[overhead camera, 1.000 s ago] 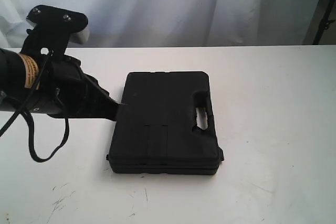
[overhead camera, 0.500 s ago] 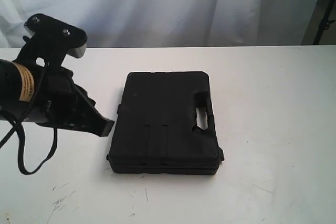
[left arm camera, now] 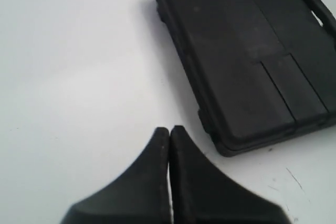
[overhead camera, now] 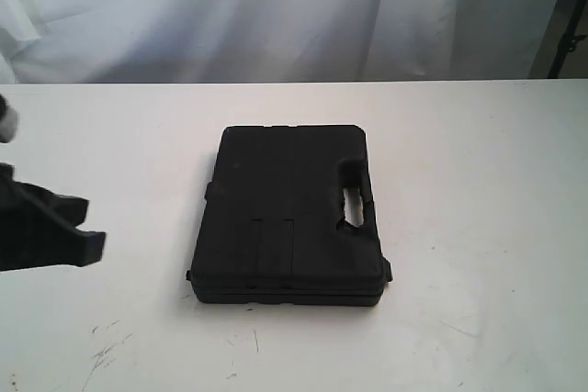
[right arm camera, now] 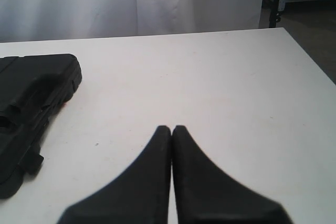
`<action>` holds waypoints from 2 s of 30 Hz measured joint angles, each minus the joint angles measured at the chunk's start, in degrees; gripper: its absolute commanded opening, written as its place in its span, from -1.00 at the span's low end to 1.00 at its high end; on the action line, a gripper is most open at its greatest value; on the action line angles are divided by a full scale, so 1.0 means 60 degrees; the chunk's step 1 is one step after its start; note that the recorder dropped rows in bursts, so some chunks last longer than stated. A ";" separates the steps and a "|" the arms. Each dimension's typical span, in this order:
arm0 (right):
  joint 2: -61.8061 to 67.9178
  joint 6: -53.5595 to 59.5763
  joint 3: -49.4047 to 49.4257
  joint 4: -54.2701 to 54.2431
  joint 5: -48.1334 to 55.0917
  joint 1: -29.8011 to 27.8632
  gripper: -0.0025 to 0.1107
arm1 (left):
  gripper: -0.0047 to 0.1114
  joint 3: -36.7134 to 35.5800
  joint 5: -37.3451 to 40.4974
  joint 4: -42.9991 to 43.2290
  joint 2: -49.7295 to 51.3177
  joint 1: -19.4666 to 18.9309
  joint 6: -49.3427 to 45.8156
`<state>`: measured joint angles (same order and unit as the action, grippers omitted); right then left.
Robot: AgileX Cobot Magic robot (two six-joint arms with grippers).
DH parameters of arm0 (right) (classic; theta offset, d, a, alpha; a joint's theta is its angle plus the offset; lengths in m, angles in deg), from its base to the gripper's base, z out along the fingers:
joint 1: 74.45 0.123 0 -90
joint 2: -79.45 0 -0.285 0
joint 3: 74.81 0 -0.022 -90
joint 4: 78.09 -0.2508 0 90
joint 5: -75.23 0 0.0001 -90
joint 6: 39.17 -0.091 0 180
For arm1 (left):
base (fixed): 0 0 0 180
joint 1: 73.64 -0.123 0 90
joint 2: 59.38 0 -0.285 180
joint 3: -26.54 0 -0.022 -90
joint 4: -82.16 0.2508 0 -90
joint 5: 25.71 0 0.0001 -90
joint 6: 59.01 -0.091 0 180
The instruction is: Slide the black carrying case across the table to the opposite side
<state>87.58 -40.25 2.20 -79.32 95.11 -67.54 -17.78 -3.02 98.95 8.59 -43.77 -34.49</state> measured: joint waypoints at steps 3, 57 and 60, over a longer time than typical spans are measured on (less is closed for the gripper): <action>0.0000 0.0000 0.0000 0.0000 0.0000 0.0000 -0.96 | -0.92 -0.0841 -0.0653 -0.0294 -0.1076 -0.1033 0.0019; 0.0000 0.0000 0.0000 0.0000 0.0000 0.0000 -0.96 | -0.92 -0.5433 -0.0364 -0.3178 -0.9985 -0.4857 -0.3506; 0.0000 0.0000 0.0000 0.0000 0.0000 0.0000 -0.96 | -0.92 -0.5439 -0.0649 -0.3222 -0.9985 -0.4857 -0.3506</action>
<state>87.58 -40.25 2.20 -79.32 95.11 -67.54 -50.41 -6.92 79.62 -51.32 -72.92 -55.53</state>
